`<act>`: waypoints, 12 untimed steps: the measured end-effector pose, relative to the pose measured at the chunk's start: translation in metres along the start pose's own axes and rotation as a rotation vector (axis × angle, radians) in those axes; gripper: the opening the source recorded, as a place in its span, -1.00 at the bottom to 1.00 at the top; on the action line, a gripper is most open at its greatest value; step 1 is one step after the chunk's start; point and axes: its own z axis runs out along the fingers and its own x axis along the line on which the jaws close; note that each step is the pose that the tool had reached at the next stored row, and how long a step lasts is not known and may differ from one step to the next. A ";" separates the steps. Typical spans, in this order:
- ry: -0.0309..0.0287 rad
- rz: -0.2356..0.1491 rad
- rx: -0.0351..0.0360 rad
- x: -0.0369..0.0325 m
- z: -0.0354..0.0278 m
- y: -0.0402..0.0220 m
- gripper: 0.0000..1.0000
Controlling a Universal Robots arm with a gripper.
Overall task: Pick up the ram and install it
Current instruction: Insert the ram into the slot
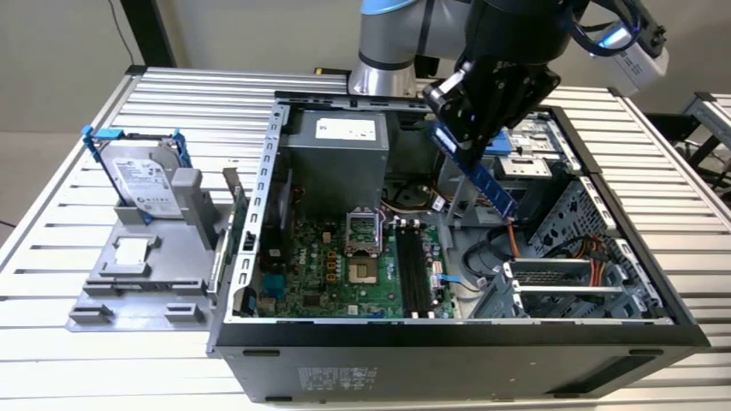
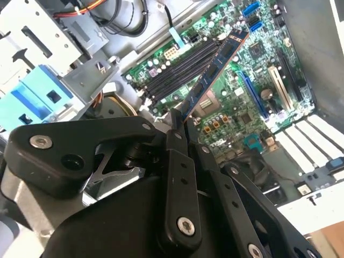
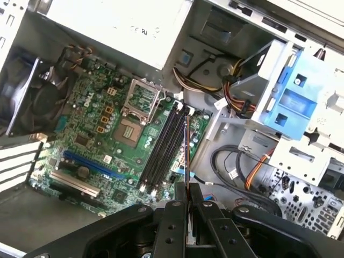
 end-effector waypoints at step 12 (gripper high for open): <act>-0.0022 0.141 0.0026 0.0000 0.0000 0.0000 -1.00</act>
